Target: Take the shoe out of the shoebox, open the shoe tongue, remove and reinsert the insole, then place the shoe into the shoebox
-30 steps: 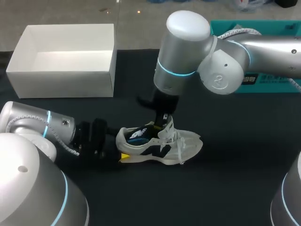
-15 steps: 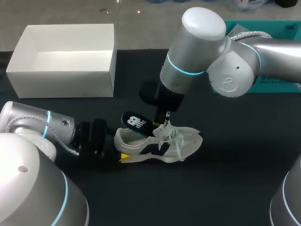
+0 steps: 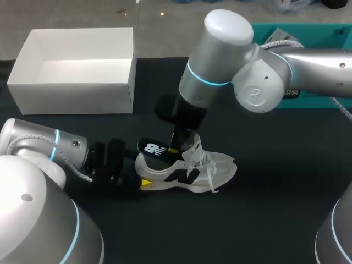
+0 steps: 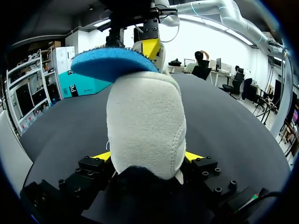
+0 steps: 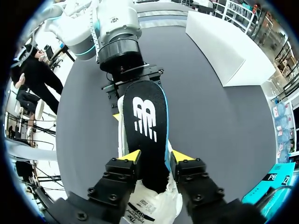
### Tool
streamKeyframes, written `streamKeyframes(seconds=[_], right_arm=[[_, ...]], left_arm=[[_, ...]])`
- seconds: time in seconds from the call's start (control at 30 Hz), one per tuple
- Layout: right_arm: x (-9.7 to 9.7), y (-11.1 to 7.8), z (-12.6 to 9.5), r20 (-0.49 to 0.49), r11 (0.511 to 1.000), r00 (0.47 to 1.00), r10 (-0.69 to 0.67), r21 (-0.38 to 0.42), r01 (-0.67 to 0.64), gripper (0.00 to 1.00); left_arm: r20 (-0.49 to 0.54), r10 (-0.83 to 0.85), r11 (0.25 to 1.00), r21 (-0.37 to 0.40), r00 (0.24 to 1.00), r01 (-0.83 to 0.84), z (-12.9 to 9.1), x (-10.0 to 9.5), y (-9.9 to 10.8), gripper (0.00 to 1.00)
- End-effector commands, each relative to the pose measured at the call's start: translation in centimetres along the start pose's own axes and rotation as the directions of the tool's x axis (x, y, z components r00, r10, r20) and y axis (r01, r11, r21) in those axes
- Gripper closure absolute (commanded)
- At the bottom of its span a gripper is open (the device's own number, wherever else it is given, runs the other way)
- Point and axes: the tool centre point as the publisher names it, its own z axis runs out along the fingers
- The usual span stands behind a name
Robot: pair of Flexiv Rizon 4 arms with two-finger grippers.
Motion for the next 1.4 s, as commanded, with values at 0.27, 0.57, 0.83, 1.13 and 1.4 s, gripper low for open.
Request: streamKeyframes(seconds=[0.27, 0.57, 0.83, 1.13, 1.4], right_arm=[[-1.3, 0.8, 2.1, -0.09, 0.996, 0.996, -0.009, -0.085, 0.001, 0.56], [-1.5, 1.7, 3.9, -0.176, 0.99, 0.984, -0.036, -0.138, 0.011, 0.57], [-1.3, 2.1, 3.2, -0.163, 0.987, 0.985, -0.061, -0.156, 0.035, 1.0], [-1.3, 2.1, 1.2, -0.178, 0.959, 0.983, -0.048, -0.283, -0.004, 1.0], [-1.4, 3.8, -0.3, -0.197, 0.912, 0.979, -0.06, -0.409, -0.026, 1.0]], left_arm=[[0.002, 0.0, 1.0, -0.001, 1.0, 0.0, 0.0, 0.1, 0.0, 1.0], [0.002, 0.0, 1.0, -0.001, 1.0, 0.0, 0.0, 0.1, 0.0, 1.0], [0.002, 0.0, 1.0, -0.001, 1.0, 0.0, 0.0, 0.1, 0.0, 1.0], [0.002, 0.0, 1.0, -0.001, 1.0, 0.0, 0.0, 0.1, 0.0, 1.0], [0.002, 0.0, 1.0, -0.001, 1.0, 0.0, 0.0, 0.1, 0.0, 1.0]])
